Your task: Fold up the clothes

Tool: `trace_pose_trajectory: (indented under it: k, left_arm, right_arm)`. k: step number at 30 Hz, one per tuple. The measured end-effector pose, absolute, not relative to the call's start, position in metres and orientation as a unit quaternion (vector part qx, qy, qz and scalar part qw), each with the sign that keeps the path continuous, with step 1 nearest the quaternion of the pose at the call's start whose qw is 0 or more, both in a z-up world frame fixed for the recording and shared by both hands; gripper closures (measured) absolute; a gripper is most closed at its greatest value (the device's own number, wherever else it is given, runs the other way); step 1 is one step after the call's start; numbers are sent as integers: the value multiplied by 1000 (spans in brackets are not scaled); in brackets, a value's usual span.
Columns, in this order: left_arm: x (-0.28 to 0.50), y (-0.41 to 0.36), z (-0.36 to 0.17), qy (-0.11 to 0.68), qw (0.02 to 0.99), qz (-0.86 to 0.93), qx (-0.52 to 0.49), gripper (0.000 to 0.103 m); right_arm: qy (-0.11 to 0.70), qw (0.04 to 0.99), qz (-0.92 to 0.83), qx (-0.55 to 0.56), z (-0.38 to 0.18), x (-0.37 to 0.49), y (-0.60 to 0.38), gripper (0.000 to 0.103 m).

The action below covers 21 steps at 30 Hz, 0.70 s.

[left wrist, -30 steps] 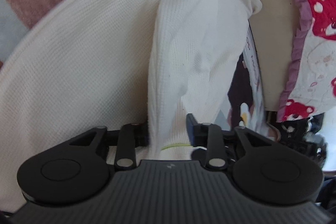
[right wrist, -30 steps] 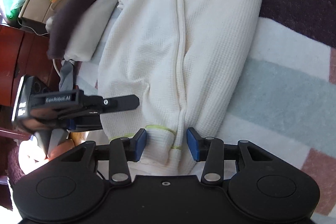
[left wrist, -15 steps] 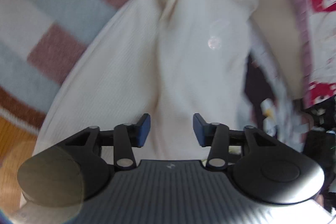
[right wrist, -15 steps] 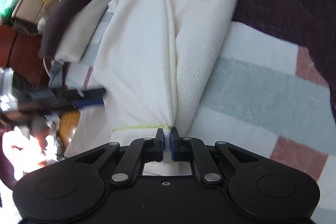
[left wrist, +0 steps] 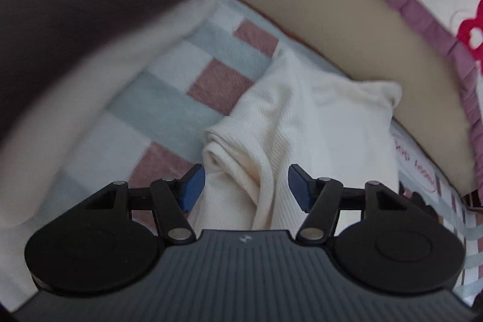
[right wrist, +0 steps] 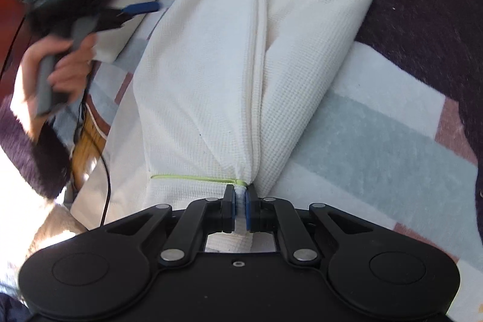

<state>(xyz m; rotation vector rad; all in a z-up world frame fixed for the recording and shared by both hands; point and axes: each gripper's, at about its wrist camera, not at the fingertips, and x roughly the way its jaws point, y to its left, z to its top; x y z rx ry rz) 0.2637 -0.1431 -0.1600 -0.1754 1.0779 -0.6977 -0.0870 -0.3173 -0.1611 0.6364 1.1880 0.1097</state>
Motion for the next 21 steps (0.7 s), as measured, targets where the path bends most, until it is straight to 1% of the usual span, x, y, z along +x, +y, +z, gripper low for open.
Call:
trace_pose_trajectory:
  k: [3, 6, 7, 8, 12, 18, 21]
  left_arm:
    - [270, -141, -175, 505, 802, -304, -96, 43]
    - [279, -131, -188, 484, 816, -281, -142, 44]
    - [281, -128, -190, 490, 804, -298, -154, 47]
    - [282, -125, -192, 497, 792, -312, -167, 48]
    - [276, -113, -191, 524, 750, -344, -214, 48]
    - [266, -107, -177, 524, 763, -318, -208, 48]
    - [261, -98, -160, 493, 795, -295, -194, 48]
  right_arm:
    - [549, 780, 58, 294, -161, -88, -320, 94]
    - [543, 779, 63, 307, -164, -86, -319, 94]
    - [539, 780, 64, 311, -165, -87, -318, 94]
    - [536, 781, 64, 315, -166, -87, -318, 94]
    - [535, 781, 64, 316, -169, -83, -313, 93]
    - [537, 781, 64, 313, -172, -75, -305, 93]
    - [538, 780, 63, 312, -173, -71, -301, 93]
